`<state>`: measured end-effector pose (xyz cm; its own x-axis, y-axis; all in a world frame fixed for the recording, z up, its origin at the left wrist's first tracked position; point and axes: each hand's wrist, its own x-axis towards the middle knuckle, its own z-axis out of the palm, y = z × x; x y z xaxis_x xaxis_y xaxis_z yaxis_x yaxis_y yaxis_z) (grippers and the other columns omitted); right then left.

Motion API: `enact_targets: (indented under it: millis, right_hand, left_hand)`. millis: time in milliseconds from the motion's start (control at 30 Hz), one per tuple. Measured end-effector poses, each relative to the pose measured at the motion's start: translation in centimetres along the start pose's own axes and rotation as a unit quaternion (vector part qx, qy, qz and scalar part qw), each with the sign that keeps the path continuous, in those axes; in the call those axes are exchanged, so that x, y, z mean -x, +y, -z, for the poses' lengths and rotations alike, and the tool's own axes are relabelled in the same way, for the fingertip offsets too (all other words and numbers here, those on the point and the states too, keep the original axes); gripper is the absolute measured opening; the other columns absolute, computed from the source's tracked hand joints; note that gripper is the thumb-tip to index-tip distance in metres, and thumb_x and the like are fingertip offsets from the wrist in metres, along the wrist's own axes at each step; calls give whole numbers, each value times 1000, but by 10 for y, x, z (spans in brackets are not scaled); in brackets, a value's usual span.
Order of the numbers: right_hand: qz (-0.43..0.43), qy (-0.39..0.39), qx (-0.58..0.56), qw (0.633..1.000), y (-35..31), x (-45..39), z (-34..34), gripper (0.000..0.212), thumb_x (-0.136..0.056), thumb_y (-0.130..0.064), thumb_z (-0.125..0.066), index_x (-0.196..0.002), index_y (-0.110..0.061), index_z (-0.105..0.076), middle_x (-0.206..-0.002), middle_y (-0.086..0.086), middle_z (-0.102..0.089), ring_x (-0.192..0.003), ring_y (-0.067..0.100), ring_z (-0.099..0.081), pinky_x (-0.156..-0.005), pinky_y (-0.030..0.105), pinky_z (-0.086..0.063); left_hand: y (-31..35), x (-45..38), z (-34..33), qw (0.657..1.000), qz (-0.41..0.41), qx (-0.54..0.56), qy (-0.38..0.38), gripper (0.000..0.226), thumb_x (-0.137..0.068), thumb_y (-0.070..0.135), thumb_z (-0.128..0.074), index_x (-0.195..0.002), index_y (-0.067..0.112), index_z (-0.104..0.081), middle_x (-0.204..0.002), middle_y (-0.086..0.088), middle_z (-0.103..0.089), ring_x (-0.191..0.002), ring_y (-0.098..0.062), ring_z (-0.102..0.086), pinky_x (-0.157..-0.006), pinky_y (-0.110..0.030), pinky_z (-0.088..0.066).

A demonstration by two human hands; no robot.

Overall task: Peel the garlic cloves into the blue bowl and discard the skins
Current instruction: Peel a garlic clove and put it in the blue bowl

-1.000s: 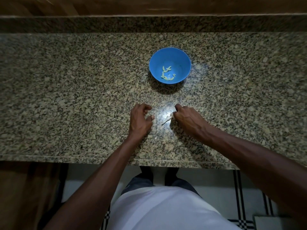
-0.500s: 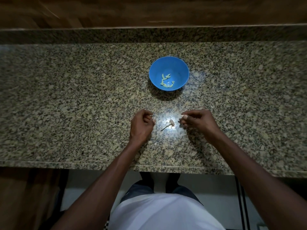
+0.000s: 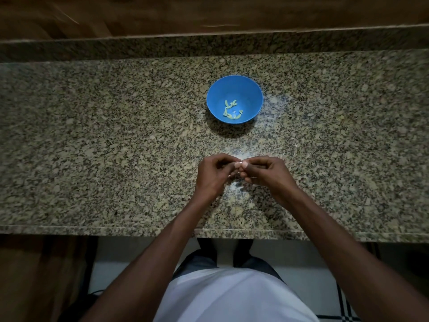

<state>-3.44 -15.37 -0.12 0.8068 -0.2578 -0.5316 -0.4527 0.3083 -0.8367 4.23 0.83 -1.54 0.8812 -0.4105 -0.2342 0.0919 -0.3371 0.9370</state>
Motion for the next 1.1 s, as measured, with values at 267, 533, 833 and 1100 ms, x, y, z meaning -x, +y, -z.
enact_targets:
  millis: [267, 533, 833, 1100]
  right_hand:
    - [-2, 63, 70, 996, 11, -10, 6, 10, -94, -14, -77, -101, -8, -79, -92, 15, -79, -83, 22, -75, -80, 40, -62]
    - [227, 61, 622, 747, 9, -33, 14, 13, -93, -5, -65, -82, -8, -70, -79, 7, -63, -66, 23, -60, -59, 40, -57]
    - [281, -12, 697, 660, 7, -34, 8, 17, -96, -5, -61, -80, 0, -61, -77, 15, -55, -64, 25, -51, -55, 39, -44]
    - [274, -36, 713, 644, 8, -36, 7, 14, -103, -7, -58, -100, 1, -69, -90, 14, -62, -73, 24, -59, -66, 41, -59]
  left_hand:
    - [-9, 2, 4, 998, 23, -40, 35, 10, -92, 8, -75, -99, 15, -77, -95, 6, -76, -87, -4, -71, -74, -16, -58]
    - [-30, -8, 26, 983, 6, -146, 108, 21, -93, 10, -74, -113, 15, -71, -117, -3, -64, -101, -9, -64, -88, -24, -57]
    - [-44, -16, 40, 979, 25, -180, 96, 17, -91, 12, -76, -107, 14, -72, -110, -2, -64, -97, -12, -63, -84, -26, -55]
    - [-46, -18, 40, 981, 35, -159, 102, 21, -88, 8, -79, -106, 15, -71, -105, -4, -68, -93, -15, -65, -79, -18, -54]
